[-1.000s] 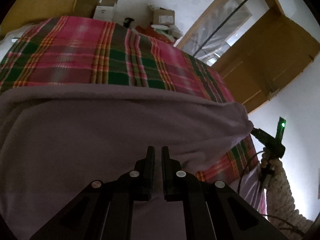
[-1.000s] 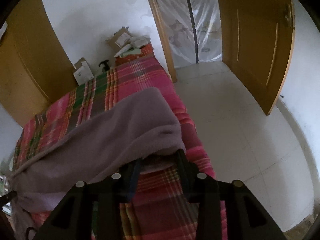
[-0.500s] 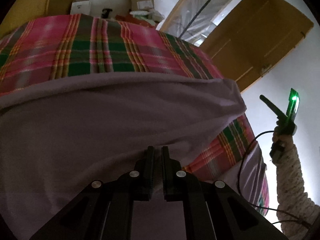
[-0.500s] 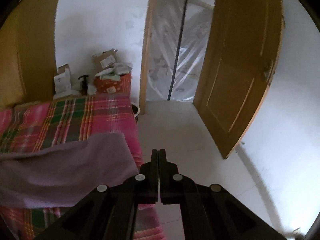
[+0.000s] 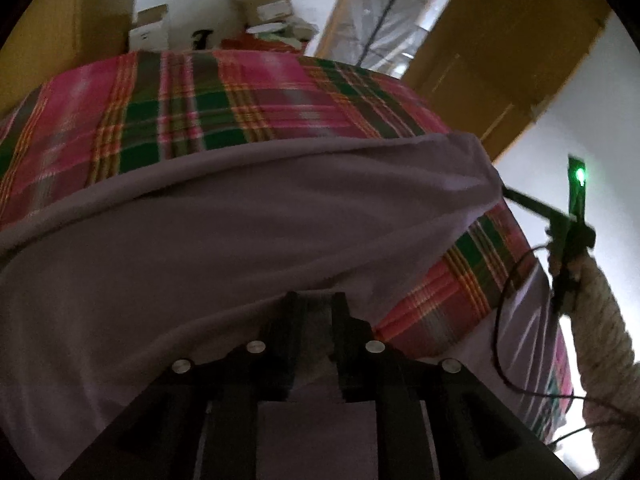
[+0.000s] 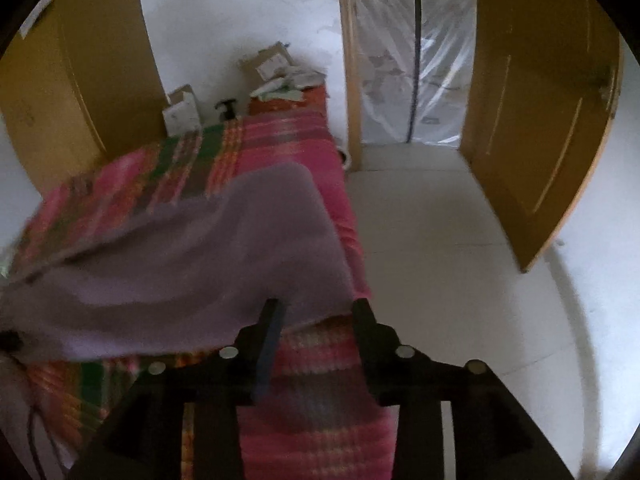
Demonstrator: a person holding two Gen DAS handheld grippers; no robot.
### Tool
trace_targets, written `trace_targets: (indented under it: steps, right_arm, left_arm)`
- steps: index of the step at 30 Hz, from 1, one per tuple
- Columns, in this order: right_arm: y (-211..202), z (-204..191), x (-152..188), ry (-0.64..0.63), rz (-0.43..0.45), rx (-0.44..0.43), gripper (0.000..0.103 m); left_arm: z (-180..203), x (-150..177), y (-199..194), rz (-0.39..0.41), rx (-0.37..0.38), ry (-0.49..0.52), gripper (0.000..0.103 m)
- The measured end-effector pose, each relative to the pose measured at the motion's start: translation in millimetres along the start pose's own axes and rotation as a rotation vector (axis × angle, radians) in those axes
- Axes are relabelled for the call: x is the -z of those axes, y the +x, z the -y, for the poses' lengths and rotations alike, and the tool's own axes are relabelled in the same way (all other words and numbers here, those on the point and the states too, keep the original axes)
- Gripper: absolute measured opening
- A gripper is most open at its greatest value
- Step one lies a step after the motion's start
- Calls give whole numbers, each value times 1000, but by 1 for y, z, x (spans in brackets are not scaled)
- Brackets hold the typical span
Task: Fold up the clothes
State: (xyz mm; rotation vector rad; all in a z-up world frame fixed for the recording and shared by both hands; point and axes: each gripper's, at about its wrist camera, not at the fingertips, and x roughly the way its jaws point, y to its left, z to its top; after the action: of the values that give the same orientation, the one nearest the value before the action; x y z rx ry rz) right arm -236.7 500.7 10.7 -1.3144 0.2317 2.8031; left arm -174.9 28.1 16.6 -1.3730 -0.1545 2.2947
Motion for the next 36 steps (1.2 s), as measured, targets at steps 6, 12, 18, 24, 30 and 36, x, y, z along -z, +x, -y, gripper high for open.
trace_targets:
  steps: [6, 12, 18, 24, 30, 36]
  right_arm:
    - [5, 3, -6, 47, -7, -35, 20]
    - [-10, -5, -16, 77, 65, -66, 4]
    - [-38, -69, -17, -117, 125, -204, 4]
    - [-27, -129, 1, -277, 53, -295, 5]
    - [-15, -141, 10, -309, -38, -326, 17]
    - [-43, -103, -4, -173, 26, -400, 29]
  left_arm:
    - [5, -2, 7, -11, -17, 10, 16]
    - [8, -4, 13, -21, -12, 17, 16]
    - [7, -4, 13, -17, 2, 2, 16]
    - [7, -3, 13, -16, 4, -1, 16]
    - [4, -2, 13, -12, 18, -9, 16]
    - [1, -3, 12, -8, 31, -21, 16]
